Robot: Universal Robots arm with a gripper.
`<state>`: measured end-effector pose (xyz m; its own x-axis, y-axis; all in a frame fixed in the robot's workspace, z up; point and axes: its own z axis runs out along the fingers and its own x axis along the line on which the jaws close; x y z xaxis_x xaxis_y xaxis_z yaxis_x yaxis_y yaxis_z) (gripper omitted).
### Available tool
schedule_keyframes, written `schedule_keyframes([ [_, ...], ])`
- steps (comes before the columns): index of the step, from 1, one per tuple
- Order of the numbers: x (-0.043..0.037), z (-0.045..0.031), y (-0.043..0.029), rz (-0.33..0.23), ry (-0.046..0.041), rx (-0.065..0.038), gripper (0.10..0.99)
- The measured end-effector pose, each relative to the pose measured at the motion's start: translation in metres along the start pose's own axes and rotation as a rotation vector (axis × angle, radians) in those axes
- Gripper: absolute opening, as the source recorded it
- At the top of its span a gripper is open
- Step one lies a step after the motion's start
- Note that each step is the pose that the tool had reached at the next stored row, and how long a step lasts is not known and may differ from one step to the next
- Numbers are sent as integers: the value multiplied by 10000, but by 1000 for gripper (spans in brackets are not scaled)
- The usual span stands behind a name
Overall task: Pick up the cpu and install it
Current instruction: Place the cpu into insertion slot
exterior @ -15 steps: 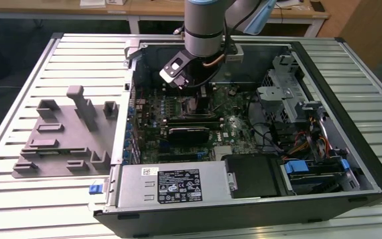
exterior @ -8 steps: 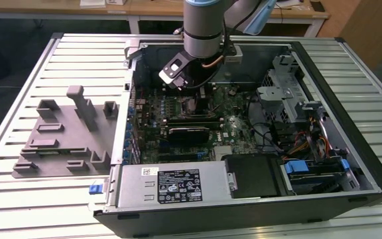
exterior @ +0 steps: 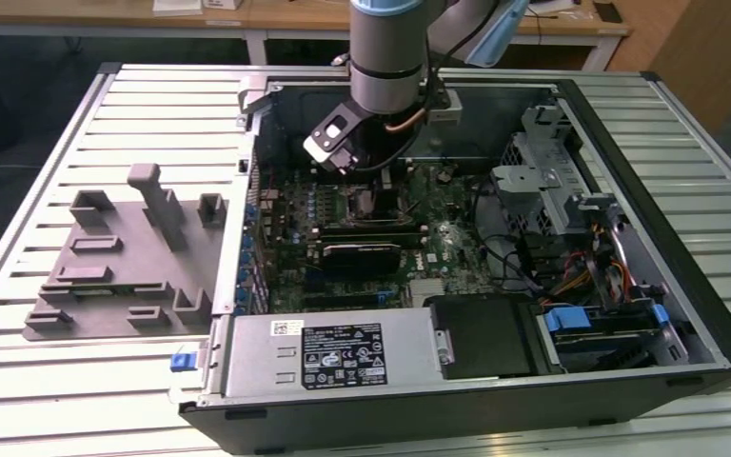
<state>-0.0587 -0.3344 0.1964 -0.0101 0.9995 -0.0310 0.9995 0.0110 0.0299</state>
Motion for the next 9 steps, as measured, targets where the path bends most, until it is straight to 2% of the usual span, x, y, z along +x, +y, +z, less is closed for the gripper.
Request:
schedule_keyframes([
  [9, 11, 37, -2, 0, 17, -1, 545],
])
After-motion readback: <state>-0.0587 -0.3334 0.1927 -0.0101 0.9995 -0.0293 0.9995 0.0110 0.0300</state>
